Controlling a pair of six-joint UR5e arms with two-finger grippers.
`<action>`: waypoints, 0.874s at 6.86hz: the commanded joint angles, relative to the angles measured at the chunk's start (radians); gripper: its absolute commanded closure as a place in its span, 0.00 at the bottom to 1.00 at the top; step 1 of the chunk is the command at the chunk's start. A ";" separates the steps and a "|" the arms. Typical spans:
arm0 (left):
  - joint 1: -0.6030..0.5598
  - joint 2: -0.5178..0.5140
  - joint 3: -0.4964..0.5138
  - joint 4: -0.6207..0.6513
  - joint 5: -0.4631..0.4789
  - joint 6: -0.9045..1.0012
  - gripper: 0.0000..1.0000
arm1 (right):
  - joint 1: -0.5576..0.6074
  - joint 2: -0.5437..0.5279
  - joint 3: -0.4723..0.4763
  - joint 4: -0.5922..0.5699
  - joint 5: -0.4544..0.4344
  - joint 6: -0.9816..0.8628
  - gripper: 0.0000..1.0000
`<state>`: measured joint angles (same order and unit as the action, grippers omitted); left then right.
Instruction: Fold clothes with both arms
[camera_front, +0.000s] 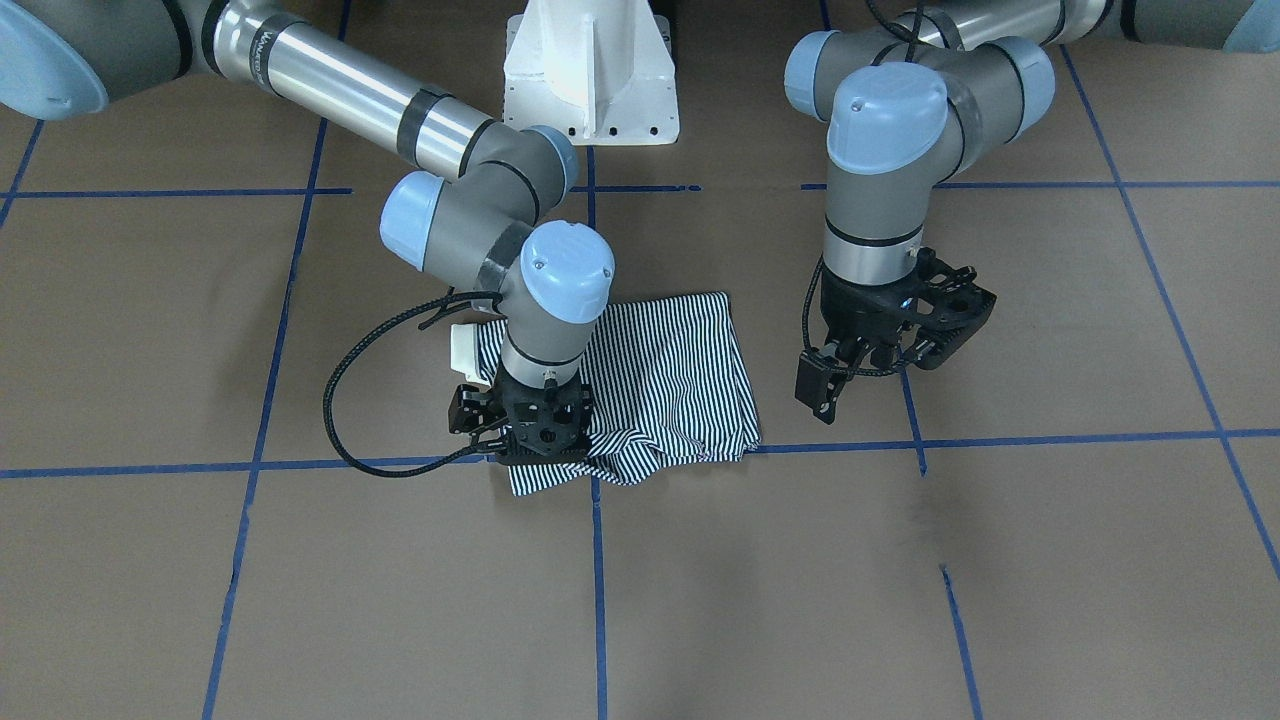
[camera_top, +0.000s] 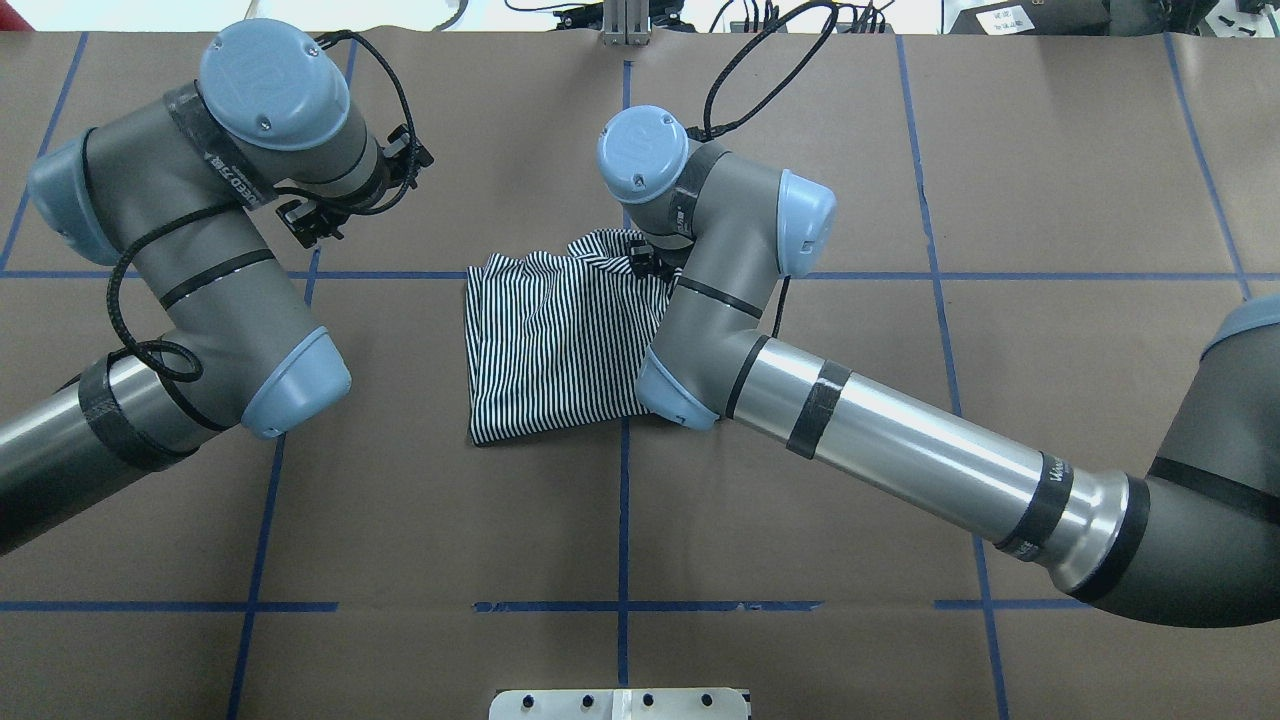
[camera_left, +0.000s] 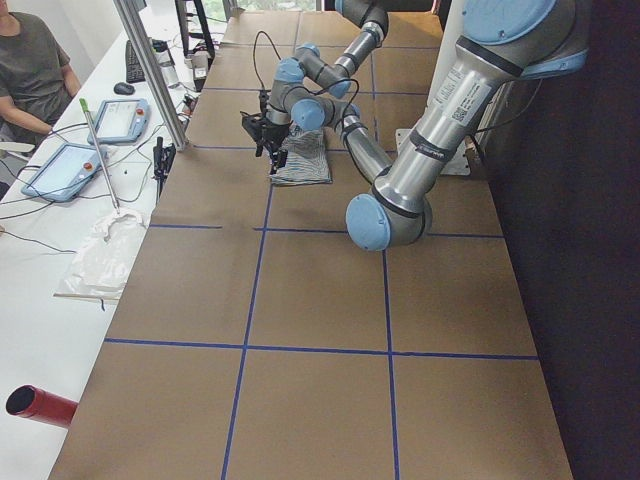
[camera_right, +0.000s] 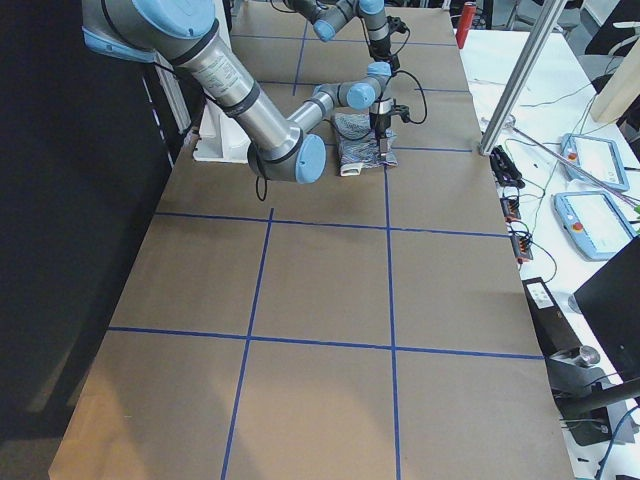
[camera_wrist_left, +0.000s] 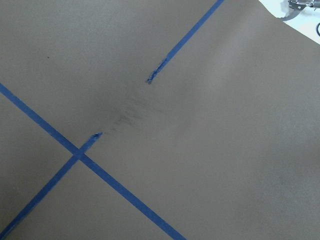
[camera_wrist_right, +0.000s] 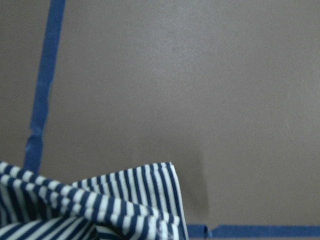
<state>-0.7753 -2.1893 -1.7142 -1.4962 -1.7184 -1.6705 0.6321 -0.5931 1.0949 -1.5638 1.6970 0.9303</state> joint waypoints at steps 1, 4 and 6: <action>-0.001 0.000 0.001 0.001 -0.001 0.000 0.00 | 0.073 0.001 -0.078 0.068 -0.034 -0.120 0.00; -0.010 0.000 -0.008 0.001 -0.023 0.061 0.00 | 0.129 0.007 -0.054 0.073 -0.024 -0.209 0.00; -0.091 0.054 -0.126 0.069 -0.123 0.267 0.00 | 0.248 -0.092 0.090 0.044 0.211 -0.225 0.00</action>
<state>-0.8186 -2.1735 -1.7655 -1.4720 -1.7785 -1.5296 0.8098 -0.6198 1.0941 -1.5033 1.7751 0.7194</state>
